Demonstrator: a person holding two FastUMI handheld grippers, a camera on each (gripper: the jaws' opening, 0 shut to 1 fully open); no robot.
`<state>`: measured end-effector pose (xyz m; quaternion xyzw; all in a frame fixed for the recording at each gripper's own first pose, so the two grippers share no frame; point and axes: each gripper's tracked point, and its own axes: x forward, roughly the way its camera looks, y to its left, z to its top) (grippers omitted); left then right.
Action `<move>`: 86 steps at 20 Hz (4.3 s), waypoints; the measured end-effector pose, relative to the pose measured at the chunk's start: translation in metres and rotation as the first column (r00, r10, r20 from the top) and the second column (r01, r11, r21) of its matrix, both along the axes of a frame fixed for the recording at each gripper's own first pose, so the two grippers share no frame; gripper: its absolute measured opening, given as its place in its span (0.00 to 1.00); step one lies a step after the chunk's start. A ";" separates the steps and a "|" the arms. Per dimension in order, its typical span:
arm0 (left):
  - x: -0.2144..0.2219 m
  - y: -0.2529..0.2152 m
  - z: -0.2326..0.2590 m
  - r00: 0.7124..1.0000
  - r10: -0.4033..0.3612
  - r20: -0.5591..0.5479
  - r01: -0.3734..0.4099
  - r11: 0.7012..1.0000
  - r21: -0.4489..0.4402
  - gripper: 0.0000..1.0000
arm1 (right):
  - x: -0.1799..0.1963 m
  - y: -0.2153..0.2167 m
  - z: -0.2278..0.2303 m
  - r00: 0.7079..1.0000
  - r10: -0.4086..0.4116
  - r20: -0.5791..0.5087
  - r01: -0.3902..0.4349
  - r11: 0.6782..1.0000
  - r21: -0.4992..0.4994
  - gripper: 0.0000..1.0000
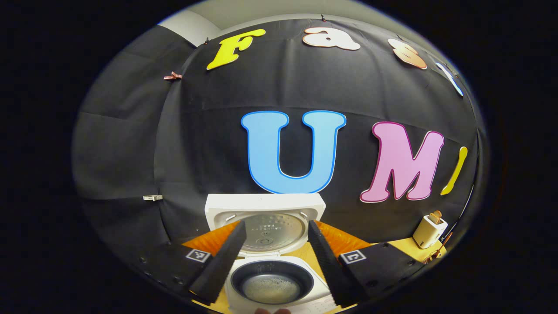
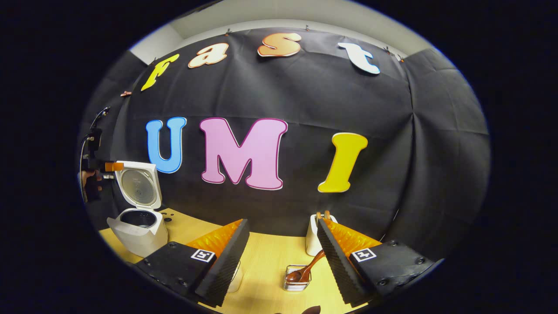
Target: Close the left gripper, press the button to open the rice cooker; take a wooden spoon from the chopstick holder with the right hand, scoop a spoonful of rice and pour it into the rice cooker, then put the wooden spoon back into the chopstick holder.
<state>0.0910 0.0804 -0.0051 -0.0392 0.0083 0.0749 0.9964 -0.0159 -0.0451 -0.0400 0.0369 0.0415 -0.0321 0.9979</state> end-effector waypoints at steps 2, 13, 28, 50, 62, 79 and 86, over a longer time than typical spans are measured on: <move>-0.008 -0.009 -0.006 1.000 -0.003 -0.011 0.003 1.000 -0.013 0.94 | 0.008 -0.011 -0.024 1.000 0.002 -0.026 -0.001 0.999 0.048 0.97; -0.055 -0.065 -0.018 0.999 -0.015 -0.049 0.019 0.997 0.071 0.94 | 0.087 -0.072 -0.187 0.974 0.049 -0.220 0.000 0.976 0.218 0.95; -0.079 -0.104 -0.072 0.981 0.037 -0.192 -0.018 0.995 0.102 0.92 | 0.169 -0.070 -0.300 0.936 0.103 -0.338 0.018 0.941 0.337 0.75; -0.084 -0.087 -0.076 0.980 0.021 -0.196 -0.009 0.998 0.059 0.92 | 0.171 -0.089 -0.258 0.963 0.035 -0.268 0.099 0.877 0.470 0.18; -0.093 -0.067 -0.070 0.987 -0.006 -0.162 0.013 0.999 0.043 0.92 | 0.157 -0.088 -0.151 0.996 0.002 -0.093 0.040 0.895 0.444 0.18; -0.093 -0.023 -0.072 0.985 -0.112 -0.130 0.114 0.993 0.009 0.94 | 0.144 0.162 -0.140 0.955 0.277 -0.104 -0.234 0.922 0.308 0.18; -0.081 -0.010 -0.079 0.977 -0.171 -0.130 0.173 0.985 0.004 0.94 | 0.134 0.185 -0.209 0.932 0.254 -0.258 -0.250 0.967 0.049 0.18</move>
